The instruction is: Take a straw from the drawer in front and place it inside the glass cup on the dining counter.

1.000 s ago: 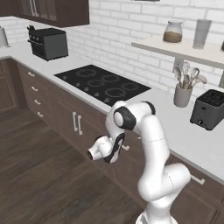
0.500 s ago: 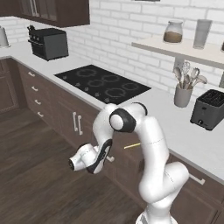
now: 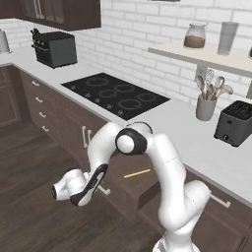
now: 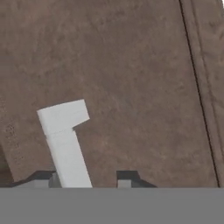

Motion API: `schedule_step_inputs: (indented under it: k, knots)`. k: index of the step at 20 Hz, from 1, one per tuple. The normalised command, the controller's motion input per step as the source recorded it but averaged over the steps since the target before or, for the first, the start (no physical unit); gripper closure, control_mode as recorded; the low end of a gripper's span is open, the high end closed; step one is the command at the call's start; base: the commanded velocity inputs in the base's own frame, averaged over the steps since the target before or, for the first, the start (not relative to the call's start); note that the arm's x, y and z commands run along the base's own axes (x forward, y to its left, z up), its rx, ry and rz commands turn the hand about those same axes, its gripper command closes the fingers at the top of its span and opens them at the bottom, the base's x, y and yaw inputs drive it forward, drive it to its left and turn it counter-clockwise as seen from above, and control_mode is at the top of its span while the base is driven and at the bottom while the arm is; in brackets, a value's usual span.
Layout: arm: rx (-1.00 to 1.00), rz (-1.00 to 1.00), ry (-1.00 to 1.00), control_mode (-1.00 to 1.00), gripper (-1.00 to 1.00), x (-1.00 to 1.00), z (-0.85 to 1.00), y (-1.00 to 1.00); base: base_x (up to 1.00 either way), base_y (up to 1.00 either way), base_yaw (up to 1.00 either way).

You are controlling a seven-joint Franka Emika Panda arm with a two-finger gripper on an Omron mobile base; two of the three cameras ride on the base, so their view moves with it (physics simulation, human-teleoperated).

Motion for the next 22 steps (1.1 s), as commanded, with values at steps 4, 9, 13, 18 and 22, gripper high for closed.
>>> schedule_step_inputs:
  k: [4,9,13,18,22]
  knots:
    - [0.29,0.00,0.37,-1.00,-1.00,-0.42,0.43,0.18,0.00,0.00,0.00]
    - [0.37,0.00,0.28,-1.00,-1.00,-0.60,0.75,0.01,0.00,0.00,0.00]
    - [0.36,0.00,0.10,-1.00,-1.00,-0.58,1.00,-0.15,0.00,0.00,0.00]
    - [0.30,0.00,0.05,-1.00,-1.00,-0.07,1.00,-0.74,0.00,0.00,0.00]
    - [0.30,0.00,0.11,-1.00,-1.00,0.09,0.96,-0.99,0.00,0.00,0.00]
